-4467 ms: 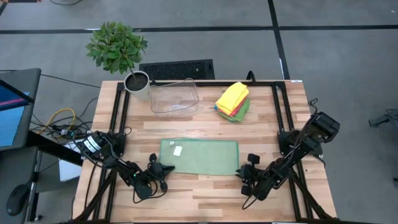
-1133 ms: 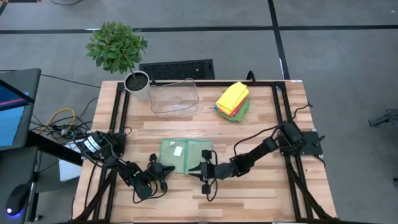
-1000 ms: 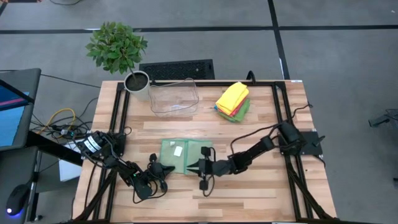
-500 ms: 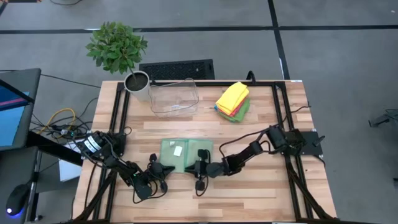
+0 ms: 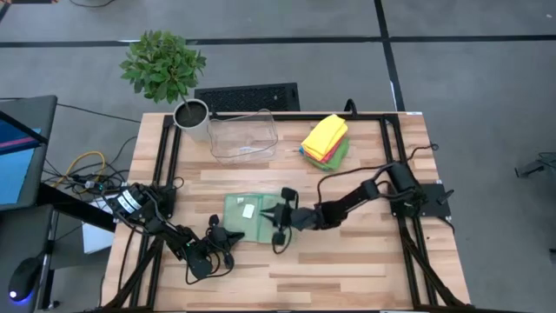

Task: Fold microfiber towels
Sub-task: Fold the light green microfiber cloth

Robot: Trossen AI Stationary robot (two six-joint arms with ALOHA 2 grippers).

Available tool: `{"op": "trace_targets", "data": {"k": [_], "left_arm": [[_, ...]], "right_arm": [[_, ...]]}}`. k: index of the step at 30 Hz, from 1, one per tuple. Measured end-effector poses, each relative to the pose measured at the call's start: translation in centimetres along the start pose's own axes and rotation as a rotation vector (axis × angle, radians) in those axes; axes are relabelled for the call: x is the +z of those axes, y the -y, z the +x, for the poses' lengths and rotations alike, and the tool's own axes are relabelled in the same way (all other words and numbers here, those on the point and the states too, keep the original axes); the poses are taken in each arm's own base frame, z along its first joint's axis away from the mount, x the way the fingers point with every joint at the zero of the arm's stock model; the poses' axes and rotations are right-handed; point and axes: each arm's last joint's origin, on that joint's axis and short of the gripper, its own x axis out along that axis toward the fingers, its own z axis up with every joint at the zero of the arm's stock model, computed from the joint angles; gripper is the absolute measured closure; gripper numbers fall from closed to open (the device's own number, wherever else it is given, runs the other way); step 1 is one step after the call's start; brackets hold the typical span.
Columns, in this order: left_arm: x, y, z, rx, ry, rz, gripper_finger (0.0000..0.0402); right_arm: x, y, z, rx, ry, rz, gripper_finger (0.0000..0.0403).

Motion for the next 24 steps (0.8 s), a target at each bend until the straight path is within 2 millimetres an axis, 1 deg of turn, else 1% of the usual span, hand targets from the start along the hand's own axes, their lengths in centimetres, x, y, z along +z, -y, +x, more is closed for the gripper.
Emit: {"op": "trace_targets", "data": {"k": [2,4,6,9,10,13,15,16,19,20,22,24], "left_arm": [[0.0,0.0,0.0,0.0,0.0,0.0,0.0401],[0.0,0.0,0.0,0.0,0.0,0.0,0.0401],[0.0,0.0,0.0,0.001,0.0,0.001,0.0401],[0.0,0.0,0.0,0.002,0.001,-0.001,0.0401],[0.0,0.0,0.0,0.002,0.001,0.0,0.0401],[0.0,0.0,0.0,0.002,0.001,0.0,0.0401],[0.0,0.0,0.0,0.002,0.001,0.0,0.0401],[0.0,0.0,0.0,0.002,0.001,0.001,0.0401],[0.0,0.0,0.0,0.002,0.001,0.001,0.0401],[0.0,0.0,0.0,0.002,0.001,0.001,0.0401],[0.0,0.0,0.0,0.002,0.001,0.001,0.0401],[0.0,0.0,0.0,0.002,0.001,0.001,0.0401]], "right_arm": [[-1.3,0.9,0.3,-0.021,-0.019,0.032,0.0338],[-2.9,1.7,0.2,-0.035,-0.035,0.037,0.0338],[-3.7,1.9,0.4,-0.042,-0.011,0.07,0.0338],[-6.1,2.2,0.9,-0.045,-0.054,0.11,0.0338],[-6.4,2.1,1.0,-0.045,-0.048,0.119,0.0338],[-6.4,1.9,1.0,-0.039,-0.025,0.122,0.0338],[-5.7,1.9,0.7,-0.037,-0.013,0.084,0.0338],[-5.0,1.8,0.5,-0.042,0.005,0.062,0.0338],[-1.8,1.8,-0.5,-0.052,0.095,0.027,0.0338],[-1.2,1.8,-0.9,-0.052,0.112,0.009,0.0338],[-0.9,2.3,-1.7,-0.079,0.111,-0.03,0.0338],[-1.5,3.1,-2.5,-0.124,0.083,-0.032,0.034]]}}
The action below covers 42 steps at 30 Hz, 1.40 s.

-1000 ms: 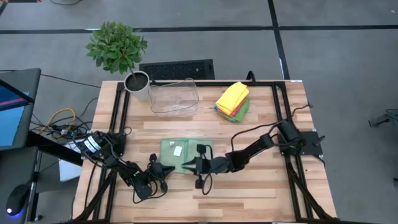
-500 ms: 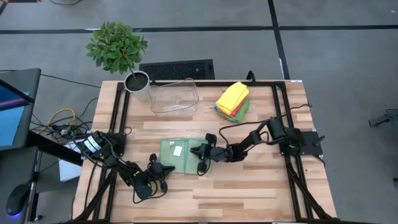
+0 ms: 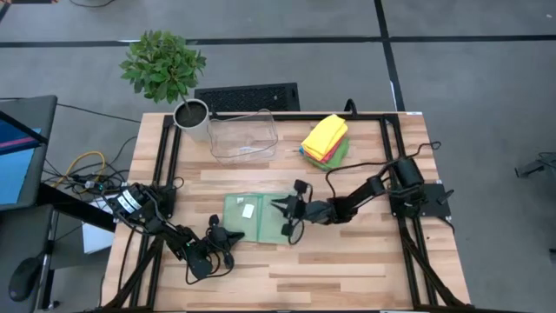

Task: Fold microfiber towels
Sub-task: Fold the light green microfiber cloth

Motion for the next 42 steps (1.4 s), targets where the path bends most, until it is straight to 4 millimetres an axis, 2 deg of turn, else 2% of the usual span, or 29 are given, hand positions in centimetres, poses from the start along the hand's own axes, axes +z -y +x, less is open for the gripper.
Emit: {"op": "trace_targets", "data": {"k": [6,10,14,17,19,22,24,29,32,36,40,42], "left_arm": [[0.0,0.0,0.0,0.001,0.001,0.0,0.0401],[0.0,0.0,0.0,0.002,0.003,-0.001,0.0401],[0.1,0.1,0.0,0.0,0.01,-0.013,0.0401],[0.5,0.3,-0.1,-0.016,0.009,-0.042,0.0401],[1.0,0.5,-0.2,-0.027,0.015,-0.063,0.0401],[1.6,0.6,-0.4,-0.019,0.041,-0.069,0.0401],[1.8,0.6,-0.4,-0.006,0.059,-0.072,0.0401],[1.8,0.6,-0.4,0.003,0.069,-0.076,0.0394],[2.2,0.7,-0.5,-0.005,0.074,-0.094,0.0379],[2.3,0.8,-0.5,-0.008,0.076,-0.1,0.0355],[2.5,0.8,-0.6,-0.009,0.077,-0.102,0.0325],[3.0,1.0,-0.7,-0.022,0.074,-0.106,0.0307]], "right_arm": [[-4.1,1.8,-0.9,-0.039,-0.109,0.106,0.0363],[-6.2,1.9,-0.3,-0.041,-0.155,0.164,0.0386],[-5.0,1.8,-0.3,-0.034,-0.09,0.155,0.039],[-1.0,1.8,-1.0,-0.022,0.056,0.15,0.0376],[0.9,1.7,-1.7,0.002,0.112,0.169,0.0364],[2.0,0.7,-2.0,0.095,0.134,0.184,0.0357],[2.4,-0.6,-1.6,0.157,0.152,0.193,0.0359],[0.7,-4.8,0.7,0.245,0.099,0.165,0.0378],[0.0,-6.6,2.1,0.27,0.076,0.136,0.0386],[-1.7,-7.5,3.4,0.299,-0.006,0.153,0.0381],[-3.4,-7.5,4.0,0.309,-0.056,0.196,0.037],[-3.5,-7.3,4.1,0.306,-0.064,0.214,0.037]]}}
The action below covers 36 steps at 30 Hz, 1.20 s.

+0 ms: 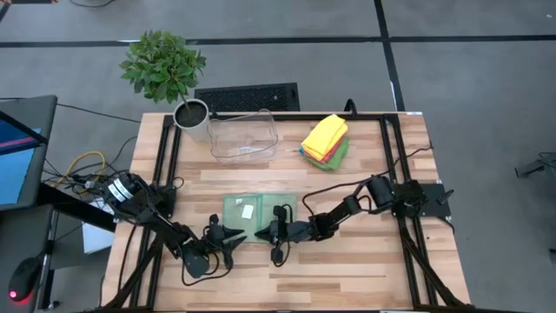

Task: Fold microfiber towels
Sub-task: Fold the light green microfiber cloth

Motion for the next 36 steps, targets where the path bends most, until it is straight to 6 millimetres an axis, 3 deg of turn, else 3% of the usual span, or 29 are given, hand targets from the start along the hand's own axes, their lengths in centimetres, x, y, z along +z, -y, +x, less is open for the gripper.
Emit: {"op": "trace_targets", "data": {"k": [9,15,20,27,36], "left_arm": [[4.3,0.8,-1.6,-0.088,-0.037,-0.005,0.0237],[6.0,-0.6,-4.1,-0.158,-0.299,-0.043,0.0238],[5.7,-2.6,-5.3,-0.07,-0.399,0.118,0.0249],[4.0,-2.2,-4.9,-0.194,-0.506,0.423,0.0252],[1.4,-2.6,-4.0,-0.105,-0.529,0.451,0.0252]], "right_arm": [[0.0,0.2,0.1,0.002,0.002,0.004,0.0383],[0.0,0.2,0.0,0.004,0.001,0.004,0.0368],[0.0,0.2,0.1,0.006,0.001,0.004,0.0371],[0.0,0.2,0.1,0.007,0.001,0.004,0.0381],[0.0,0.2,0.1,0.007,0.001,0.011,0.0372]]}}
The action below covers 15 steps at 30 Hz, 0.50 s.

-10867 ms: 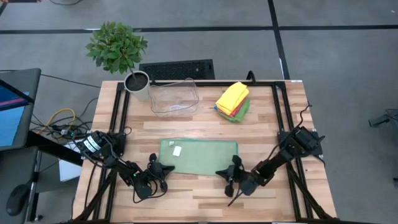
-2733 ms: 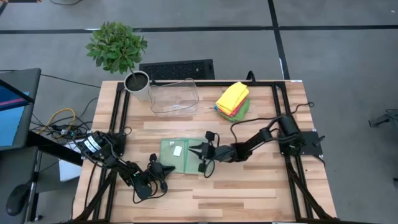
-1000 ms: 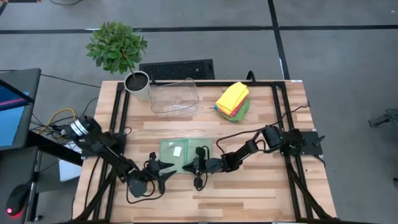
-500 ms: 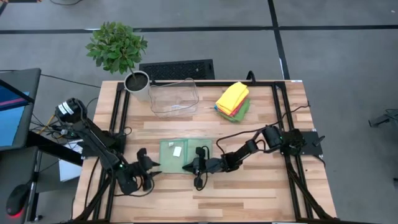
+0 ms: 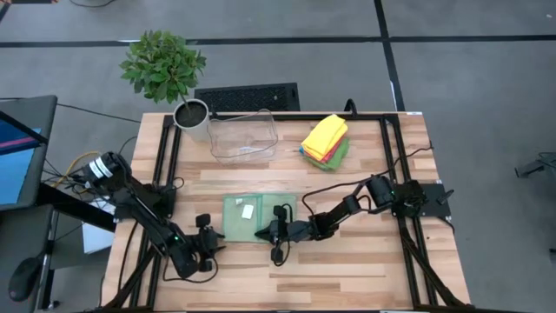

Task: Fold microfiber towels
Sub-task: Fold the light green microfiber cloth

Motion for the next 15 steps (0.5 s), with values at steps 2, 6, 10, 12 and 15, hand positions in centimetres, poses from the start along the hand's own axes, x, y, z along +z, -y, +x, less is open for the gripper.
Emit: {"op": "trace_targets", "data": {"k": [2,6,10,12,15], "left_arm": [[-0.1,0.0,0.2,0.006,-0.004,-0.018,0.0252],[-0.2,0.0,0.2,0.011,-0.013,-0.067,0.0267],[-0.3,-0.1,0.3,0.017,-0.022,-0.124,0.0323],[-0.3,-0.1,0.3,0.023,-0.018,-0.151,0.0364],[0.3,0.3,0.2,0.04,-0.014,-0.154,0.0392]], "right_arm": [[0.0,0.0,0.0,0.0,0.0,0.0,0.0374],[0.0,0.0,0.0,0.001,0.0,0.001,0.0379],[0.2,-0.1,-0.1,0.007,0.005,0.001,0.0379],[0.8,-0.4,-0.3,0.017,0.016,-0.002,0.0377],[2.8,-1.3,-0.9,0.04,0.062,-0.03,0.0376]]}}
